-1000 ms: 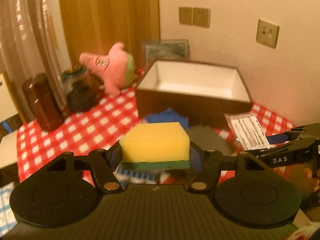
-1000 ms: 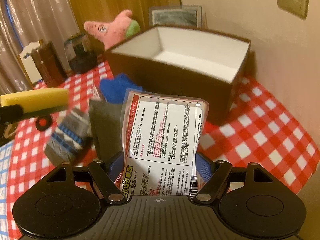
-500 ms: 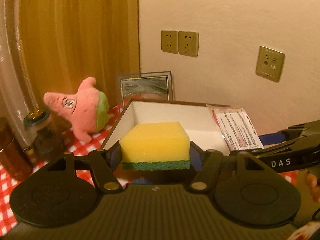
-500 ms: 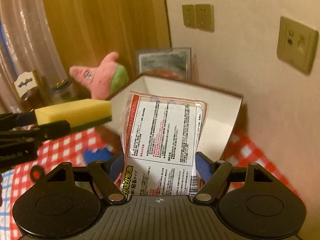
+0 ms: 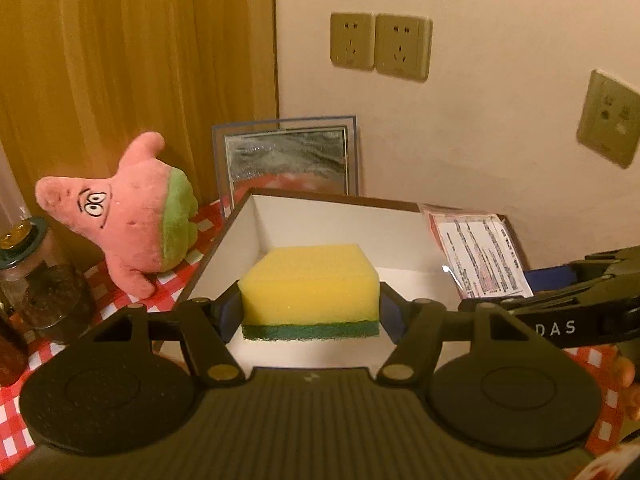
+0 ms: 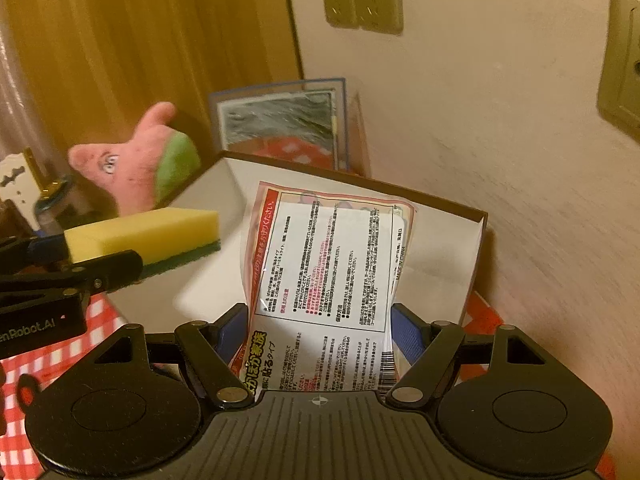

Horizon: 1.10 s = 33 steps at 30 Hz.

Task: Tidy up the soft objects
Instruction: 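Carry sponge and wipe pack into the brown box and open both grippers, then withdraw both grippers from the box back toward the table items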

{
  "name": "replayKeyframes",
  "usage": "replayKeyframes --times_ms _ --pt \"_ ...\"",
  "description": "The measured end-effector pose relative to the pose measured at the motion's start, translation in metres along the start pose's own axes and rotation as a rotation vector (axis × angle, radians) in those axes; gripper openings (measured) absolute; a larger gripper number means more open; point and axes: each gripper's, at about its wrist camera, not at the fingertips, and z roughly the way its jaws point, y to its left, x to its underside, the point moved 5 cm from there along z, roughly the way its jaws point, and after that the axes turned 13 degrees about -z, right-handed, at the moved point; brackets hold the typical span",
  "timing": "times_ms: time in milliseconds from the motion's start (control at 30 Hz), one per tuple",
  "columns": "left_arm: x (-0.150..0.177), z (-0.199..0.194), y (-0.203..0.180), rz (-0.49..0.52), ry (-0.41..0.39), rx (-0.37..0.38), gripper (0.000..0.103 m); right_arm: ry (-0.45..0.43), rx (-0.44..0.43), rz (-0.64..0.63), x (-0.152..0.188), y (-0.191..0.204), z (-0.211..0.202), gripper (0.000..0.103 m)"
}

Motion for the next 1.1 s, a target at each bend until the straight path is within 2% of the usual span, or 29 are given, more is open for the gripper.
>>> replayKeyframes --times_ms 333,433,500,733,867,1100 --pt "0.002 0.044 -0.01 0.028 0.061 -0.005 0.069 0.055 0.014 0.008 -0.003 -0.016 0.04 0.076" --pt "0.005 0.052 -0.009 0.026 0.078 -0.013 0.069 0.059 0.012 0.019 -0.004 -0.018 0.047 0.079" --pt "0.004 0.052 -0.007 0.023 0.074 -0.019 0.073 0.054 0.011 0.027 -0.004 -0.019 0.048 0.082" --pt "0.0 0.044 -0.001 0.035 0.063 -0.039 0.073 0.011 -0.001 0.007 -0.007 -0.018 0.044 0.091" --pt "0.0 0.038 0.004 0.026 0.065 -0.051 0.073 -0.015 -0.006 -0.008 -0.008 -0.017 0.038 0.094" --pt "0.002 0.024 0.003 0.031 0.069 -0.056 0.073 -0.004 -0.004 -0.021 -0.001 -0.016 0.028 0.094"
